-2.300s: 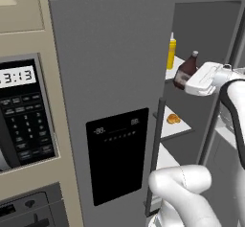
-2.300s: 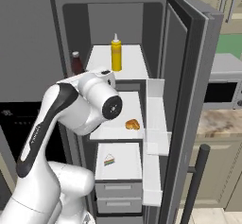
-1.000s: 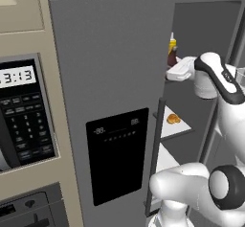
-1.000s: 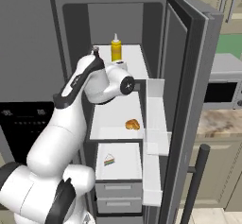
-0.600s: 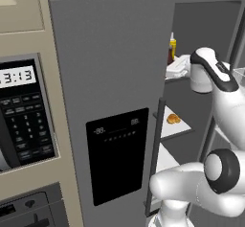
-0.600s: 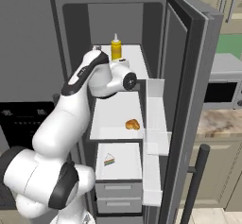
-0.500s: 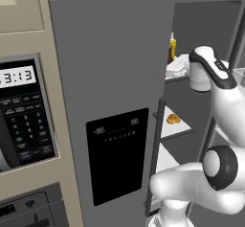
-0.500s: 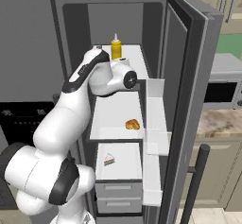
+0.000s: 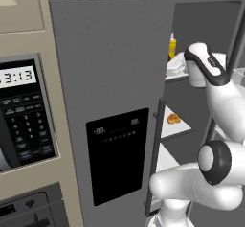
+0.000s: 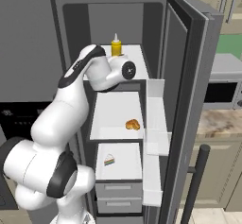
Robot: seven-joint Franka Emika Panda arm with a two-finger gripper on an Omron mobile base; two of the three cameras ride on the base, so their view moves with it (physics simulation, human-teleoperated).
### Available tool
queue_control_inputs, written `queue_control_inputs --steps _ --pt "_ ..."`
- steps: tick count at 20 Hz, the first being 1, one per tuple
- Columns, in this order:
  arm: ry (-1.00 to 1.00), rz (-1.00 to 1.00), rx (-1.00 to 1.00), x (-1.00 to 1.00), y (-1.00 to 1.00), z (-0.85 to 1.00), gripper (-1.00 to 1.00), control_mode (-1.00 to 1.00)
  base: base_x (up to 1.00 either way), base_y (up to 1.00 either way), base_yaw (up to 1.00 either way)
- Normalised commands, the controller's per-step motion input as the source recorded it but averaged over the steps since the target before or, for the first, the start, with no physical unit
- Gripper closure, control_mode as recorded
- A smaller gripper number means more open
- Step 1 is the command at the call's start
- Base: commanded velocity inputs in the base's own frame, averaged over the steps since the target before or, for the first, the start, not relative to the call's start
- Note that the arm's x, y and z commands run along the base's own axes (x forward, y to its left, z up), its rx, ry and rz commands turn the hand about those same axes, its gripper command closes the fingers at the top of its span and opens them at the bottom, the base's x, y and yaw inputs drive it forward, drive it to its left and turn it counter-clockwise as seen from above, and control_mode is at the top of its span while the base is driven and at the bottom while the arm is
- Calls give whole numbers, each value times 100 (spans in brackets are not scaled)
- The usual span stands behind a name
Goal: Place the mustard and ketchup from the counter to the top shelf of the fridge. If the existing items in the fridge are on the top shelf, move them to other shelves.
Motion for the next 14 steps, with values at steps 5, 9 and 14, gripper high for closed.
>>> queue_control_inputs --steps 5,9,14 --pt "0 0 0 11 0 0 100 -100 0 0 0" --pt "0 0 0 10 0 0 -100 -100 0 0 0" --pt "0 0 0 0 0 0 -100 -100 0 0 0"
